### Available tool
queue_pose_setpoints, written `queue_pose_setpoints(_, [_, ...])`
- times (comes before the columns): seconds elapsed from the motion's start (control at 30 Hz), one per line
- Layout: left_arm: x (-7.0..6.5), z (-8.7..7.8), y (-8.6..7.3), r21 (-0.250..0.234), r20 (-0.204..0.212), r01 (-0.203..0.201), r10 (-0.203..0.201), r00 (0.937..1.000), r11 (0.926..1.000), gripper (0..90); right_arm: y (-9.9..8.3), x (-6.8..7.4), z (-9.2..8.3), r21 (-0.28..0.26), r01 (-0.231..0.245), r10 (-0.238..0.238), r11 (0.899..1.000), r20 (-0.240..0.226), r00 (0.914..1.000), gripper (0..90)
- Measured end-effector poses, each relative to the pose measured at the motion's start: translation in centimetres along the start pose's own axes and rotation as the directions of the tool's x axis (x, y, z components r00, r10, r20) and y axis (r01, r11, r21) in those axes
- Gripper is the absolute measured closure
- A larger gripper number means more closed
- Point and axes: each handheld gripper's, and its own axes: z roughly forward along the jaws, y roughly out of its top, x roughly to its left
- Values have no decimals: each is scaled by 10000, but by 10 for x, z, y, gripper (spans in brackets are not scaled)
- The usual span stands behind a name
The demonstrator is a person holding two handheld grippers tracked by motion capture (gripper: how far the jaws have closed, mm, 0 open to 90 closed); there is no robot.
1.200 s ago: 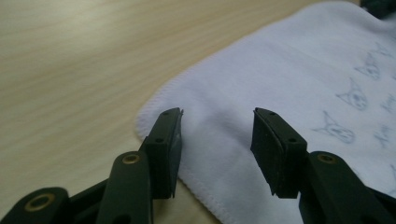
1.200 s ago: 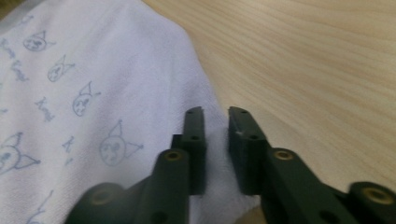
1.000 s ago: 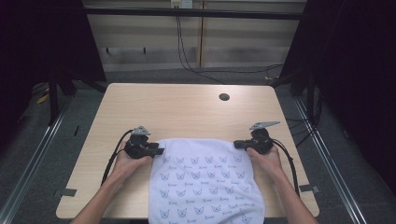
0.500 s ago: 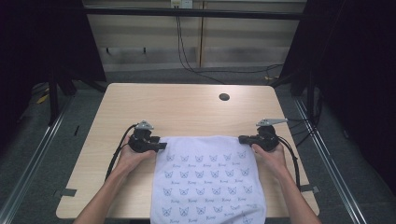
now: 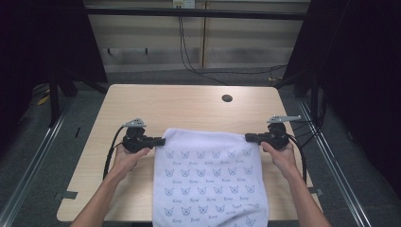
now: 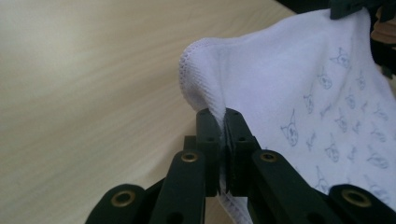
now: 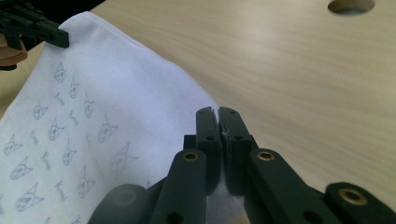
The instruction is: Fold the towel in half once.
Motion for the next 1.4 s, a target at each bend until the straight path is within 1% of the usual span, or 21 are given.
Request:
queue_pose_setpoints(0.1, [0, -10, 16, -480, -56, -39, 36, 10000, 9988, 866, 17, 4, -6, -316, 146, -146, 9994, 1, 9999, 878])
queue_pose_setpoints(0.17, [1, -16, 28, -664, -189, -109, 97, 9998, 9977, 866, 29, 6, -9, -521, 274, -270, 9983, 92, 9996, 878])
queue_pose_setpoints(0.27, [5, -25, 45, -1200, -312, -159, 122, 9994, 9926, 866, 47, 7, -13, -810, 376, -363, 9960, 182, 9992, 879])
queue_pose_setpoints(0.43, [11, -32, 67, -1297, -715, -498, 407, 9966, 9903, 866, 75, 6, -16, -1200, 640, -602, 9907, 352, 9976, 879])
queue_pose_setpoints(0.47, [12, -34, 72, -1393, -747, -459, 357, 9966, 9892, 866, 82, 5, -17, -1254, 673, -626, 9898, 410, 9972, 879])
queue_pose_setpoints(0.57, [17, -38, 88, -1727, -956, -437, 274, 9950, 9840, 866, 101, 6, -19, -1422, 824, -758, 9864, 516, 9958, 879])
queue_pose_setpoints(0.63, [18, -41, 99, -1915, -1064, -508, 307, 9939, 9802, 866, 112, 7, -19, -1363, 902, -823, 9865, 627, 9946, 879])
queue_pose_setpoints(0.67, [17, -43, 104, -2132, -1004, -486, 276, 9946, 9758, 866, 117, 8, -18, -1294, 1013, -926, 9864, 716, 9931, 879])
queue_pose_setpoints(0.73, [14, -45, 111, -2472, -886, -496, 284, 9957, 9677, 866, 126, 7, -17, -1250, 980, -880, 9873, 833, 9926, 879])
queue_pose_setpoints(0.77, [13, -45, 114, -2424, -941, -576, 356, 9949, 9685, 867, 130, 6, -17, -1317, 957, -847, 9867, 862, 9927, 879])
queue_pose_setpoints(0.8, [13, -45, 117, -2256, -1090, -718, 480, 9929, 9716, 866, 134, 5, -18, -1365, 945, -826, 9861, 905, 9925, 879])
queue_pose_setpoints(0.83, [13, -46, 120, -2273, -1117, -740, 495, 9925, 9710, 866, 138, 5, -18, -1384, 946, -812, 9858, 995, 9917, 879])
queue_pose_setpoints(0.9, [15, -51, 124, -2576, -953, -522, 284, 9950, 9648, 866, 145, 4, -22, -1484, 967, -801, 9842, 1140, 9902, 879])
queue_pose_setpoints(0.93, [14, -53, 125, -2664, -873, -497, 273, 9958, 9626, 867, 148, 4, -24, -1631, 970, -791, 9818, 1128, 9905, 879])
queue_pose_setpoints(1.0, [9, -53, 124, -2298, -930, -749, 547, 9942, 9704, 867, 149, 6, -30, -1999, 916, -735, 9755, 959, 9927, 879])
queue_pose_setpoints(1.07, [2, -54, 116, -2105, -784, -999, 850, 9933, 9725, 866, 145, 9, -33, -2031, 969, -796, 9744, 916, 9926, 880])
queue_pose_setpoints(1.1, [-2, -55, 110, -2127, -625, -1026, 913, 9939, 9717, 866, 141, 11, -34, -2057, 1036, -873, 9731, 866, 9924, 880])
queue_pose_setpoints(1.2, [-14, -54, 87, -1785, -424, -1241, 1184, 9921, 9761, 866, 125, 16, -40, -2020, 1109, -993, 9731, 669, 9928, 880])
queue_pose_setpoints(1.27, [-20, -56, 72, -1754, -321, -1208, 1170, 9926, 9770, 866, 112, 19, -47, -2134, 1021, -957, 9716, 400, 9946, 880])
queue_pose_setpoints(1.33, [-27, -61, 59, -1729, -114, -1217, 1216, 9925, 9774, 866, 99, 25, -52, -1997, 1114, -1085, 9735, 255, 9938, 880])
queue_pose_setpoints(1.4, [-34, -67, 50, -1626, -40, -1288, 1299, 9915, 9782, 866, 85, 33, -57, -1917, 1192, -1208, 9742, 33, 9927, 880])
